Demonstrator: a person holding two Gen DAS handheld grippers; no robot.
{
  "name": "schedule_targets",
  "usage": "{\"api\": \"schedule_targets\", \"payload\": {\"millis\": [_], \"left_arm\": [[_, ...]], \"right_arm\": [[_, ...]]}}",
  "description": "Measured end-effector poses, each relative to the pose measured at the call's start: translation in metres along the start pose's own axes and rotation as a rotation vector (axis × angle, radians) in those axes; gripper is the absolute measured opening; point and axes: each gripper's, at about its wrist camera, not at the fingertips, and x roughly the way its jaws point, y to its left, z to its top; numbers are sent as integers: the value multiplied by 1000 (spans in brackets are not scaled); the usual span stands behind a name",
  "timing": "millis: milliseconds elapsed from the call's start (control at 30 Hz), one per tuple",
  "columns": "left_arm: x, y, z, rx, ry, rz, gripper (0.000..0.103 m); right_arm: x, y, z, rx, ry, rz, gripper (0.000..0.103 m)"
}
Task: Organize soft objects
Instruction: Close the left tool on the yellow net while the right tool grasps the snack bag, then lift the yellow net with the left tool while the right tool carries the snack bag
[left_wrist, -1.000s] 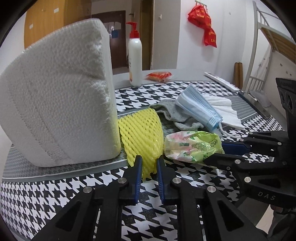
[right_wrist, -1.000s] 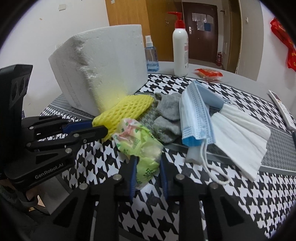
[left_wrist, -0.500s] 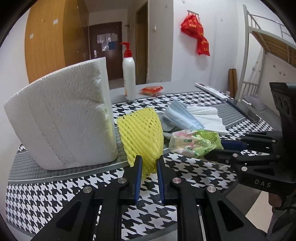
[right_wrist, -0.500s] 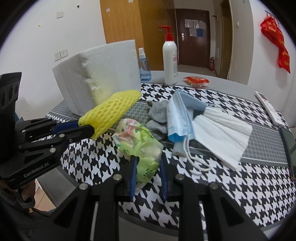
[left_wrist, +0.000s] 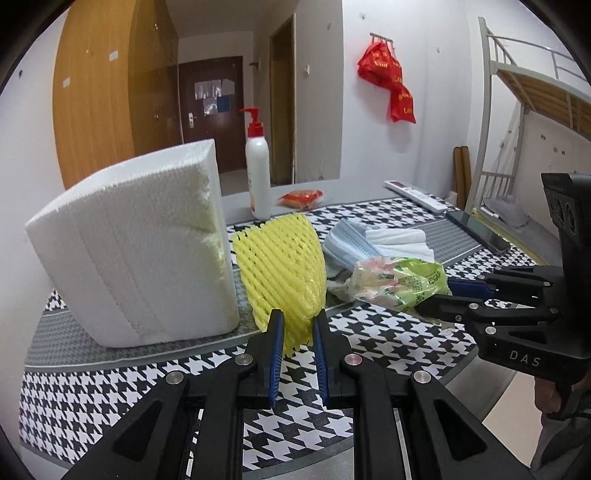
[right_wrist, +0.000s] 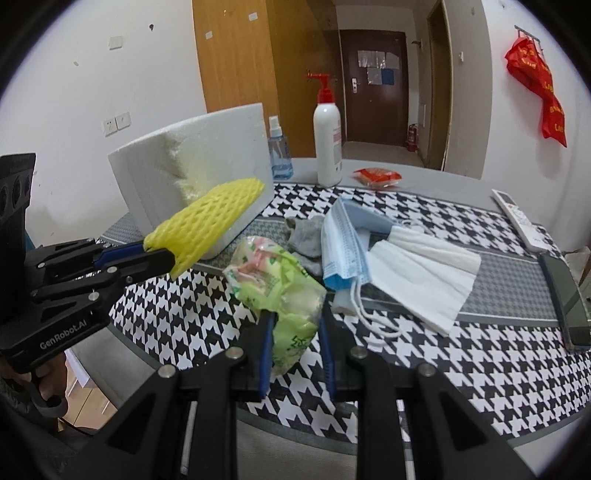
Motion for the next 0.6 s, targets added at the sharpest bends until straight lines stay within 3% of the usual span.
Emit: {"api": "schedule_targets", "payload": {"millis": [600], "left_arm": [[-21,-10,31,35,-97,6,17]], "right_arm": [[-28,-5,26,-6,-118,-30,27]]}}
